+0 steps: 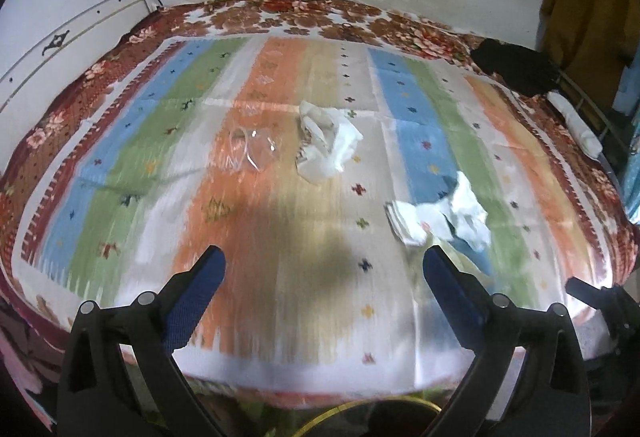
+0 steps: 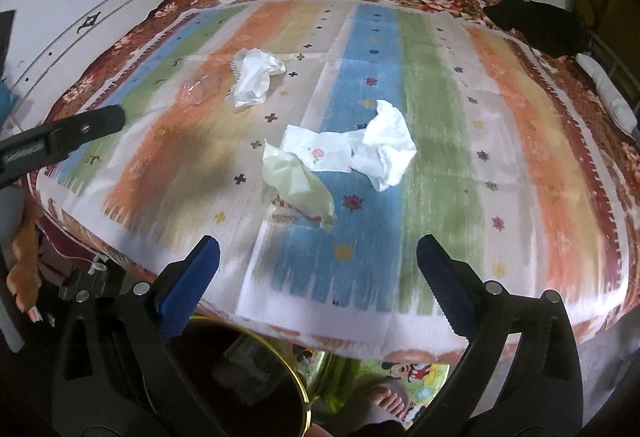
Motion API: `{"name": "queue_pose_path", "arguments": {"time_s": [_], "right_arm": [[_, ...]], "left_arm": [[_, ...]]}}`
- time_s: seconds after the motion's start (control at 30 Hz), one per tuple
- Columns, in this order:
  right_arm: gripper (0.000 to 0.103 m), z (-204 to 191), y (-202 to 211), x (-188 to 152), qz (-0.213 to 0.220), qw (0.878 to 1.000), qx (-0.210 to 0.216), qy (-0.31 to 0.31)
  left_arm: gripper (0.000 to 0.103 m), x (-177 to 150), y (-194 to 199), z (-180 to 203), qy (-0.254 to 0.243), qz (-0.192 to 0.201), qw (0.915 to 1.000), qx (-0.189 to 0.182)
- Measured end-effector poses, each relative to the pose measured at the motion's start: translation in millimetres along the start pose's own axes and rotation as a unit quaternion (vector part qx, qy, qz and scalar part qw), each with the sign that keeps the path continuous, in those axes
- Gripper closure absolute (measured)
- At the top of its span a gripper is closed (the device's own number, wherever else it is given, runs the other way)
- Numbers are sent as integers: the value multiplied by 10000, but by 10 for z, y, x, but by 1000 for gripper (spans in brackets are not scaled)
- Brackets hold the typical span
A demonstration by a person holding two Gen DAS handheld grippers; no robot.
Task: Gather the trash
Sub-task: 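Move left gripper to the white printed bag while right gripper approaches the yellow-green bag, then close left gripper on the white printed bag while right gripper closes on the yellow-green bag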
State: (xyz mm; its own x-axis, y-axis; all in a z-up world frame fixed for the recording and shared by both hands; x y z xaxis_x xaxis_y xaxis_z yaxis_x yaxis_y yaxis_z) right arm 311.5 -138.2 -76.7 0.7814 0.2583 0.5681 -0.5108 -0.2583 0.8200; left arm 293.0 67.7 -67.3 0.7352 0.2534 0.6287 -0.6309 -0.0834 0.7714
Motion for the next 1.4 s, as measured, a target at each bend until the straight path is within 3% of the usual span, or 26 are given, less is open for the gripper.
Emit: {"name": "queue_pose_path", "arguments": {"time_s": [0.3, 0.87, 1.17, 1.4], "right_arm": [[9, -76, -317, 190, -97, 9996, 47, 241], [12, -128, -865, 186, -587, 9960, -85, 667], [21, -84, -1050, 158, -817, 9946, -45, 638], [38, -54, -1149, 107, -990, 9939, 105, 478]], "left_arm": [[6, 89, -455, -38, -52, -215, 9997, -79], [7, 376, -1167, 4, -214, -447, 9988, 44], [7, 480, -1504, 38, -474, -561, 9971, 171], [7, 589, -1679, 64, -503, -568, 9969, 197]]}}
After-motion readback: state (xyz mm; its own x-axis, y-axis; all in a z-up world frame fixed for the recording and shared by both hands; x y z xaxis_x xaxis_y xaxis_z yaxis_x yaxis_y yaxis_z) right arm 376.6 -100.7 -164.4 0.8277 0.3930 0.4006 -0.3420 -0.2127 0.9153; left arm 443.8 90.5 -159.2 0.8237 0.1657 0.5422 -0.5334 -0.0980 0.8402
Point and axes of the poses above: each gripper's, at about its wrist camera, not at the fingertips, and y roughly against the way its jaws point, z to its right, x to its top, the point moved 9 cm from there along -y, roughly the way its jaws point, and after that the axes turned 1 degree about z, right-handed, at the moved point
